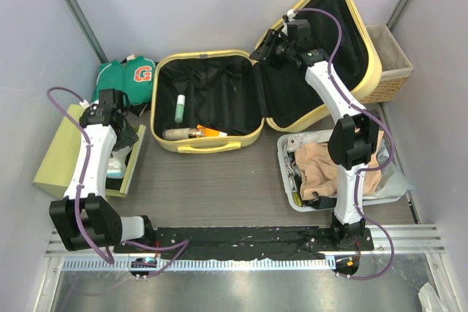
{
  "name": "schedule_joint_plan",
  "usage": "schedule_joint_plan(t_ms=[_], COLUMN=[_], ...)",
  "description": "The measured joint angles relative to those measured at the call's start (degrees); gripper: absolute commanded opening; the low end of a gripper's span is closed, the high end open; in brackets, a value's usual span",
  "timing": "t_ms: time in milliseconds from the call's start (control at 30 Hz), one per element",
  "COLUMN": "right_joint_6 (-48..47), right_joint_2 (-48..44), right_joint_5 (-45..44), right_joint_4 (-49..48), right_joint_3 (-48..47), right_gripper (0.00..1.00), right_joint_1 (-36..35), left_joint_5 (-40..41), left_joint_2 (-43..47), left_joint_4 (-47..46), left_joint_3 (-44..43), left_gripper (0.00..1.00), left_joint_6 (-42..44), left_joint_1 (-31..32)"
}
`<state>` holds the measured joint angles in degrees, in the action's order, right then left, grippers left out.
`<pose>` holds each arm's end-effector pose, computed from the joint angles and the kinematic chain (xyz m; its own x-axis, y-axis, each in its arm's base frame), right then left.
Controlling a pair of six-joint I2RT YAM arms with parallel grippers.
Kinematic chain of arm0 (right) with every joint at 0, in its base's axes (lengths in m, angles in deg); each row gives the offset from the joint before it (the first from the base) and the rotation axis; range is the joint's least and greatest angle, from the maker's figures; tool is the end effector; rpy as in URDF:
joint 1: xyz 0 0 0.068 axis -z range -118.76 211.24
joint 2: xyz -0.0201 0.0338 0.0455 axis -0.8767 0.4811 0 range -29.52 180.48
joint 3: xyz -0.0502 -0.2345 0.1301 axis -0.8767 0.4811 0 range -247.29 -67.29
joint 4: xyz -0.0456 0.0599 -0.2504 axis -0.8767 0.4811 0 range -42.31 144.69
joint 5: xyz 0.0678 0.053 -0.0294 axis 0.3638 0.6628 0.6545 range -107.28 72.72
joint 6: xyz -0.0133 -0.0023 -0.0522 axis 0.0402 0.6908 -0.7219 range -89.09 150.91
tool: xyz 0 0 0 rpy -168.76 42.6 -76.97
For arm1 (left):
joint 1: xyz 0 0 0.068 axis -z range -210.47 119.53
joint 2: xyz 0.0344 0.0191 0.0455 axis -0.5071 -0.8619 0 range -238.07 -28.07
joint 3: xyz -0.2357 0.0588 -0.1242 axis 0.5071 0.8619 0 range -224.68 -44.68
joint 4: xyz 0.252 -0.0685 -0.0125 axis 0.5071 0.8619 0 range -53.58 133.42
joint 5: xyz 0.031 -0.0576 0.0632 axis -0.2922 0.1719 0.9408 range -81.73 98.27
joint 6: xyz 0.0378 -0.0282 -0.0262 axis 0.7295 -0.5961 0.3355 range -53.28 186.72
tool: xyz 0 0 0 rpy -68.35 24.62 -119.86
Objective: Open, take out, and arrange the luggage
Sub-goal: Adjust the personal item in the drawer, then close the drawer in the storage box.
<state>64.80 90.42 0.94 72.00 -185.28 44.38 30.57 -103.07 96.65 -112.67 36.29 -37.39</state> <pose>0.4708 0.1542 0.3463 -0.6548 0.3549 -0.6673 -0.2154 0.7586 0.6149 0.2401 0.0426 0.2995 -0.6590 -0.5520 -0.5109 -0.6855 0.7204 0.1058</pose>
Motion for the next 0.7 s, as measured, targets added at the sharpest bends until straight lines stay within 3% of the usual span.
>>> schedule_joint_plan(t_ms=[333,700], right_joint_6=[0.35,0.52], right_joint_2=[0.0,0.0], right_joint_5=[0.61,0.98], right_joint_4=[-1.38,-2.49], right_joint_3=[1.33,2.45], right_gripper=[0.54,0.54], right_joint_1=[0.0,0.02], left_joint_5=[-5.2,-15.32], left_joint_2=[4.72,1.4], left_joint_4=[0.74,-4.31], left_joint_3=[-3.15,2.91], left_gripper=[0.63,0.7], left_joint_6=[-0.81,2.67], left_joint_1=[0.76,10.78])
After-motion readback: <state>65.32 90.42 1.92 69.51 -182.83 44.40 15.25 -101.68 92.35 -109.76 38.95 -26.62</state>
